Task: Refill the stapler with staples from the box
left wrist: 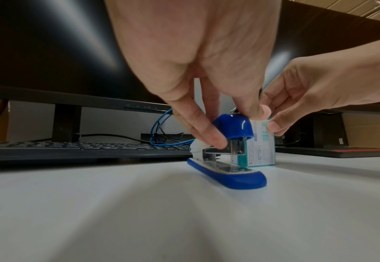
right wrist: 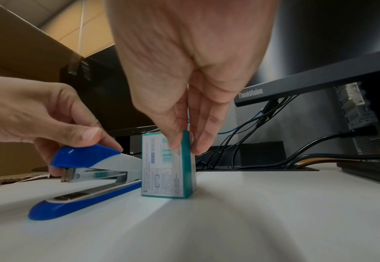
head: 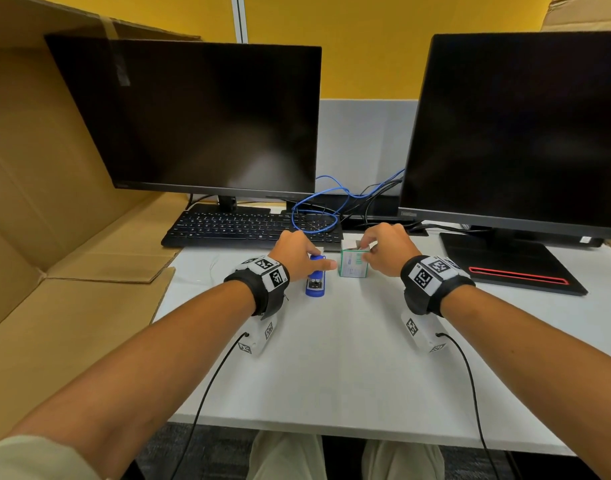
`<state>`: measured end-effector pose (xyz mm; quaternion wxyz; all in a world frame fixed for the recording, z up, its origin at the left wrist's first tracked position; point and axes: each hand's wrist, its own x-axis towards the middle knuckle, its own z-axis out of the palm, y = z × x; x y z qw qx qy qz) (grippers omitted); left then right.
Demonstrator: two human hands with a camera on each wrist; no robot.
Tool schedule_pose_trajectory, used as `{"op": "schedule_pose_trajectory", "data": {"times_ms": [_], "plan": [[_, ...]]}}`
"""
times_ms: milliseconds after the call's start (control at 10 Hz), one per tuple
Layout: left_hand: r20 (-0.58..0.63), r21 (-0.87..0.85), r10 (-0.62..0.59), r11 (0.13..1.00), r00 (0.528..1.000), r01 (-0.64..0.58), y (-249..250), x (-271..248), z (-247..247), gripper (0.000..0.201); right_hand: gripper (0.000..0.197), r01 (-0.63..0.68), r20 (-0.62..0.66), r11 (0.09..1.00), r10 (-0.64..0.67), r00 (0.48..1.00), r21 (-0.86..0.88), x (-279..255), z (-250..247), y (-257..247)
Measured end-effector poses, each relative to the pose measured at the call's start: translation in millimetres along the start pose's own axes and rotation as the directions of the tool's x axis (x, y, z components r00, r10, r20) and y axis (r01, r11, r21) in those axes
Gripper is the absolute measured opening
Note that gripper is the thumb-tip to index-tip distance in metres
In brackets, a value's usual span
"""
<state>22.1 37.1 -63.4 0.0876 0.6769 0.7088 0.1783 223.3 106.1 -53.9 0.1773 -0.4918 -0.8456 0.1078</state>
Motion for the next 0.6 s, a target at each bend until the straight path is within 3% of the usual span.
{"op": "schedule_pose_trajectory", "data": {"times_ms": [400, 600], "plan": [[-0.022, 0.041, 0.023, 0.999, 1.0, -0.022, 15.8, -10.8, -3.5, 0.059, 0.025, -0.013, 0.012, 1.0, 0.013, 1.0, -0.005, -1.2, -2.9, 0.3], [-0.15, -0.022, -0.018, 1.0, 0.988, 0.015, 17.3, -10.8, -6.5, 0.085, 0.045, -0.026, -0.045, 1.0, 0.027, 0.999, 0.009, -6.0, -15.6, -2.3]]}}
